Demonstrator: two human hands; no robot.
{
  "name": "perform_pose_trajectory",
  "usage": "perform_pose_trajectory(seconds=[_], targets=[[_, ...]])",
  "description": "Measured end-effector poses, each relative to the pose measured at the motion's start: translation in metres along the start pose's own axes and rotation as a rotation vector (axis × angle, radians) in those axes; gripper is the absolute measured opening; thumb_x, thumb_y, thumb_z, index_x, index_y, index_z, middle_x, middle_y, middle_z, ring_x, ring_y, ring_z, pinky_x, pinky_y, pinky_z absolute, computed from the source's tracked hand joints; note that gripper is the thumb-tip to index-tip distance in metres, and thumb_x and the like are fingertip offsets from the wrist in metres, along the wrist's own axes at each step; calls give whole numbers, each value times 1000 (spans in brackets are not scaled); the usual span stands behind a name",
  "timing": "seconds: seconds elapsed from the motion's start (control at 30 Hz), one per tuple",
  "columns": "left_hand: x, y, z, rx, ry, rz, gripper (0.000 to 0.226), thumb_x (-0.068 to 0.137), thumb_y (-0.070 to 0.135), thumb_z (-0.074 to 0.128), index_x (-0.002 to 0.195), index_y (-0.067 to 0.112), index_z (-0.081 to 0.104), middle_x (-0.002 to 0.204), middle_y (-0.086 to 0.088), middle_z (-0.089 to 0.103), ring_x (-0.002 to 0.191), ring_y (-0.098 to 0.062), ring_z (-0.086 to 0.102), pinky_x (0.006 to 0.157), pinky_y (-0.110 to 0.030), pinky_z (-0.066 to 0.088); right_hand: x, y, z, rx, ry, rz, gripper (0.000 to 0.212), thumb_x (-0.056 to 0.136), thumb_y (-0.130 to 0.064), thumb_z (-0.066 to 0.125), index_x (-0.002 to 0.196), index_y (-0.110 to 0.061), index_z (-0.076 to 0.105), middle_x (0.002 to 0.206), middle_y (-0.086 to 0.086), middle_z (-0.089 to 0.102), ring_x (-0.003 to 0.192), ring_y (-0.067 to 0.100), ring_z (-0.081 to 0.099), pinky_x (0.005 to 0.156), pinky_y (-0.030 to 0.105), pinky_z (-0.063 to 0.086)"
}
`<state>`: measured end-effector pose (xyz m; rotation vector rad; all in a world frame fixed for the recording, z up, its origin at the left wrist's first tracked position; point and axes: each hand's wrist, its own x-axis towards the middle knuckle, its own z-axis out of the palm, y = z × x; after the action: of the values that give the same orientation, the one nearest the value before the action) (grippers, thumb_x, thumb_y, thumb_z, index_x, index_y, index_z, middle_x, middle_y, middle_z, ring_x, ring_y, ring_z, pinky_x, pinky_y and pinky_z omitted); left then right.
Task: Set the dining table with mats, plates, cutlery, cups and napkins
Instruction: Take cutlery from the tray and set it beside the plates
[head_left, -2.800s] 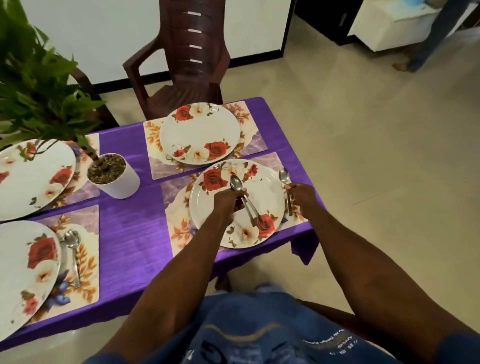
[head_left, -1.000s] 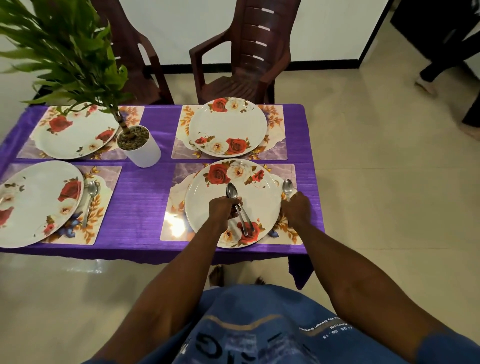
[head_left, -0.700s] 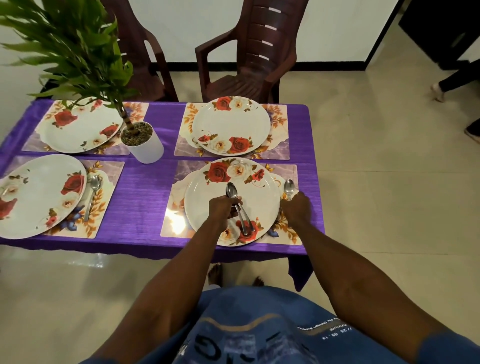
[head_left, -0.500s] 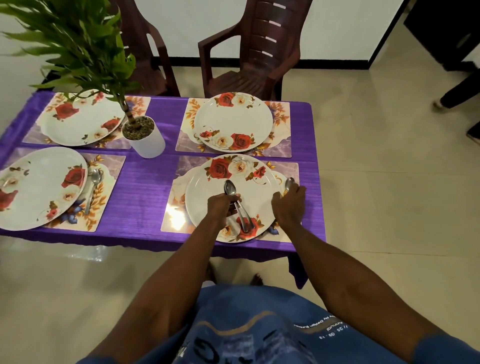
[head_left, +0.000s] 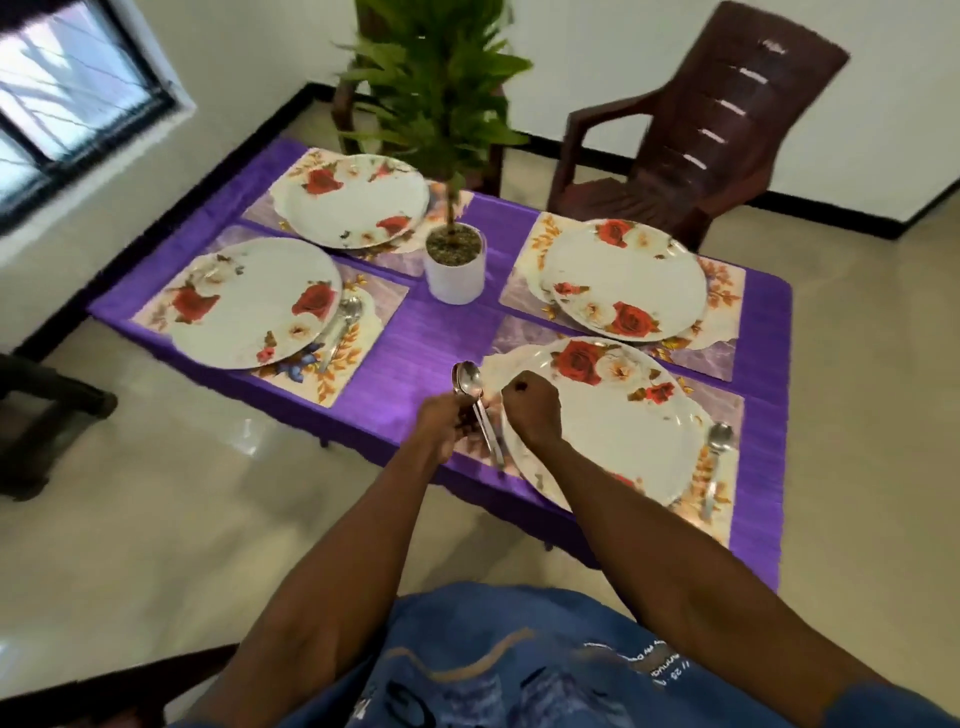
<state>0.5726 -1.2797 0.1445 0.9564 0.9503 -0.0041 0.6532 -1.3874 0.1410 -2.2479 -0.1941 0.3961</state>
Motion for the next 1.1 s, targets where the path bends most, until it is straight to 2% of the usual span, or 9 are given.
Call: perform_pose_trajectory(seconds=[0.1,0.2,0.3,0.43,0.53,0.7,0.87,1.0,1.1], targets=[[8,26,-73,-56,88,68,8,91,3,60,87,0,66,66,-9,70,55,-16,63,64,-32,53,-4,-45,61,14,-79,-34,23,83,-8,53,60,-9,48,64,8,53,65,27,48,59,35,34],[11,55,-160,-114,190,80,8,89,2,60,85,-1,66,66,-8,70,51,-14,61,65,-32,52,-16,-100,133,52,-188,-58,32,79,-4,53,54,-16,35,54,0,39,55,19,37,55,33,27],[5,82,-235,-123,269,95,8,87,6,63,81,4,67,68,-7,66,52,-14,60,51,-24,47,-29,-151,206,103,-345,-62,29,78,-11,56,53,-17,42,54,2,47,55,21,45,53,35,35],[-13,106,-325,-208,379,112,5,85,4,64,86,3,68,72,-9,68,58,-19,63,53,-28,51,-65,-214,283,215,-587,-63,26,89,-17,58,65,-8,58,43,-2,53,39,13,49,42,27,37],[-17,118,-383,-248,477,115,13,84,1,64,96,0,70,75,-11,70,62,-21,65,56,-29,54,-84,-251,328,236,-726,-53,25,89,-23,57,70,-8,65,54,1,61,49,16,54,48,28,40],[-5,140,-455,-343,616,91,2,84,0,65,84,0,67,59,-6,67,48,-15,63,53,-26,53,-93,-299,390,155,-896,-123,17,82,-11,58,78,2,68,67,11,65,52,15,54,42,22,35],[25,177,-519,-377,683,81,6,84,-1,64,80,1,66,56,-4,64,47,-13,58,48,-24,49,-79,-346,472,61,-873,-219,16,80,-16,66,84,-1,66,70,6,62,60,12,54,51,26,41],[59,221,-581,-395,728,95,12,85,5,67,96,-1,69,75,-12,70,60,-19,64,54,-27,50,-52,-390,537,35,-1004,-170,16,83,-14,63,90,0,65,79,10,66,66,17,58,53,27,43],[78,269,-627,-367,721,87,15,85,6,68,98,-1,69,73,-10,70,57,-17,66,51,-26,48,-31,-436,580,6,-1106,-169,7,85,-10,62,82,-6,67,74,8,65,64,16,58,50,25,41]])
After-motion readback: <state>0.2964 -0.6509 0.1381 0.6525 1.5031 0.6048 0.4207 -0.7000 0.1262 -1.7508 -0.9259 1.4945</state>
